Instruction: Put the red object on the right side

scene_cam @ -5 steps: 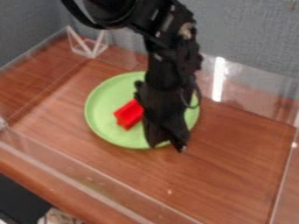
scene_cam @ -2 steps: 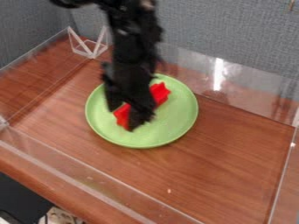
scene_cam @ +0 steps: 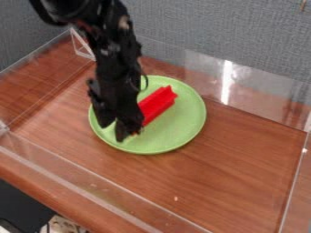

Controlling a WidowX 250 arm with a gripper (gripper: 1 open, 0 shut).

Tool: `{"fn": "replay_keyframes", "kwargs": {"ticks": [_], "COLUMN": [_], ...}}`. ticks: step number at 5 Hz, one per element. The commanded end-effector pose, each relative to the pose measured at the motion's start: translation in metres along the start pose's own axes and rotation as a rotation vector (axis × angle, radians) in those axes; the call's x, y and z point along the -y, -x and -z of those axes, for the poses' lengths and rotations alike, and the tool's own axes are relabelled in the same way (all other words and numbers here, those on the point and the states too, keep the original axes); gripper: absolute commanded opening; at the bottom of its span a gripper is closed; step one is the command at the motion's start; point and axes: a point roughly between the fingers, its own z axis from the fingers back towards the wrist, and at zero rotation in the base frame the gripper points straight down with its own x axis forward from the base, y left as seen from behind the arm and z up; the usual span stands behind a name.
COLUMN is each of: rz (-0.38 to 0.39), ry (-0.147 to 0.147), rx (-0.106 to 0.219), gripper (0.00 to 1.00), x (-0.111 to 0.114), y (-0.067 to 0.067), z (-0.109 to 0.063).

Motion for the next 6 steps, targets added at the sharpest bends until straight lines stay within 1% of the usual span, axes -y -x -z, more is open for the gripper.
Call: {"fn": "replay_keyframes", "kwargs": {"ticks": [1, 3, 4, 5, 6], "rz": [-0.002, -0.054, -0.095, -0.139, -0.187], "ry": [-0.013, -0.022, -0.028, -0.032, -0.035], "rx": [0.047, 0.062, 0.065, 0.058, 0.052], "gripper": [1.00, 1.00, 1.00, 1.00, 1.00], "x": [0.004, -0.006, -0.014, -0.020, -0.026], "y": [-0.007, -0.023, -0.035, -0.040, -0.042], "z": [-0.004, -0.012, -0.009, -0.005, -0.003]}}
